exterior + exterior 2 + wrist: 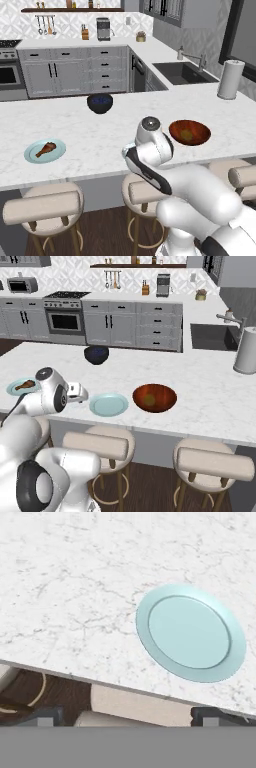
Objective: Pick the chicken drumstick and avocado from their plates and place them in the bowl. Then put the bowl in the fridge.
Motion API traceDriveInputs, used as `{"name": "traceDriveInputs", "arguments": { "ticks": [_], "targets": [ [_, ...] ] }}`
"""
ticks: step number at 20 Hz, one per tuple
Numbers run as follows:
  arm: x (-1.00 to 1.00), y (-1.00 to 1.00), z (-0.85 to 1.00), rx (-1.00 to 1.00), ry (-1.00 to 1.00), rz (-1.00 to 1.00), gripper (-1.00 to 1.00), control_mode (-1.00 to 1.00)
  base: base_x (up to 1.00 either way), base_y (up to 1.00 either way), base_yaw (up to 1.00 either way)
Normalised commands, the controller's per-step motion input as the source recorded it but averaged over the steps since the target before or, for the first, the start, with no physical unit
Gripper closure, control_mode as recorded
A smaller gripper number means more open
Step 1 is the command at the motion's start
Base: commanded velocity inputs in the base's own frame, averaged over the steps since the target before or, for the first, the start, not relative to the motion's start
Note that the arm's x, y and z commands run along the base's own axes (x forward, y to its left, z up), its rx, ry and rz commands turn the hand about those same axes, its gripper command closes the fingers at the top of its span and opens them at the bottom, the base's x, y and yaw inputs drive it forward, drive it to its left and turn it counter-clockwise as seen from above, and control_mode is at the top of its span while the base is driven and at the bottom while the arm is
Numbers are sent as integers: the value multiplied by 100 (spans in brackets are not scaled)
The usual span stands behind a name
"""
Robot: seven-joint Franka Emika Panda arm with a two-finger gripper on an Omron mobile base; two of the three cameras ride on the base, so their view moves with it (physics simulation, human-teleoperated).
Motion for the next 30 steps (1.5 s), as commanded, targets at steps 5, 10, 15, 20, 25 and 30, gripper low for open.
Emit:
{"name": "traceDriveInputs", "arguments": {
  "ticks": [5, 10, 15, 20, 25, 30],
  "targets": [
    [7, 100, 19, 13, 0, 0, -100, -100, 0, 0, 0],
    [5, 100, 19, 15, 0, 0, -100, -100, 0, 0, 0],
    [9, 100, 2, 17, 0, -9, -100, -100, 0, 0, 0],
    [28, 96, 21, 15, 5, -12, -100, -100, 0, 0, 0],
    [36, 79, 30, 6, 11, -8, -100, -100, 0, 0, 0],
    [37, 19, 23, 0, 10, 0, -100, -100, 0, 0, 0]
  ]
}}
